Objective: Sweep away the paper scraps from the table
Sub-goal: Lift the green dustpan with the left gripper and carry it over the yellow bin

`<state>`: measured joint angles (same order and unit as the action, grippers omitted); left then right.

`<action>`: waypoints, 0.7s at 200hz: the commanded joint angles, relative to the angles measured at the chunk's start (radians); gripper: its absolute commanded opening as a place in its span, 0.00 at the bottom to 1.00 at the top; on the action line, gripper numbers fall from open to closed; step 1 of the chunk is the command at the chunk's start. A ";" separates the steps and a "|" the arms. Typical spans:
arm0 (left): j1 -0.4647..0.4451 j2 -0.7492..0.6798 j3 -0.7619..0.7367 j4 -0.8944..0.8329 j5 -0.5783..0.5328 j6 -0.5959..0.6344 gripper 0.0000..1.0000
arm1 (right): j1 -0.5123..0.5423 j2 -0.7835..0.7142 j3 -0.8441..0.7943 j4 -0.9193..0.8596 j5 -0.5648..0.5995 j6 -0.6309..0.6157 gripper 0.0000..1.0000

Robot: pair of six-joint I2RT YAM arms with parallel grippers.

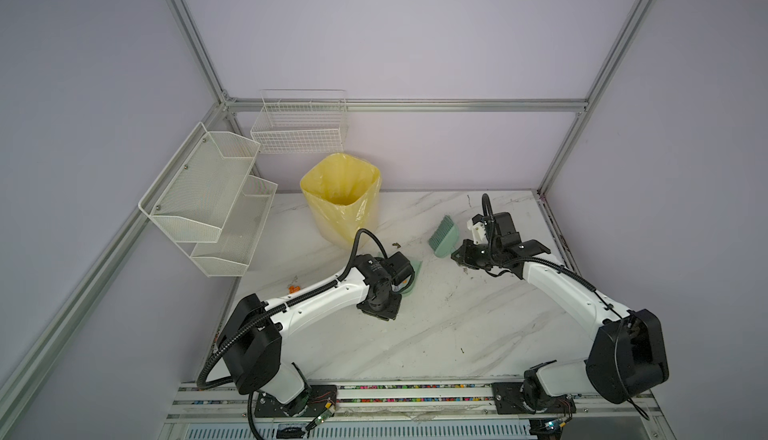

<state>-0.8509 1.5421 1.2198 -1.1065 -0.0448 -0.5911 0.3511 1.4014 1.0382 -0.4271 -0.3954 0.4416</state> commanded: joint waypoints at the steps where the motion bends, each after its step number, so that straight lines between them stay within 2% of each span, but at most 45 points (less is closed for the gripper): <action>1: 0.006 -0.037 0.106 -0.033 0.003 -0.014 0.00 | -0.007 -0.015 -0.024 0.057 0.016 0.018 0.00; 40: 0.005 -0.033 0.165 -0.040 0.001 -0.005 0.00 | -0.012 0.012 -0.056 0.091 -0.002 0.021 0.00; 140: 0.012 0.092 0.445 -0.135 -0.023 0.034 0.00 | -0.012 -0.011 -0.122 0.132 -0.023 0.033 0.00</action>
<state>-0.8501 1.6238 1.5459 -1.1984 -0.0536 -0.5812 0.3447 1.4189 0.9276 -0.3290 -0.4088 0.4667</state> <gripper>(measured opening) 0.242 0.109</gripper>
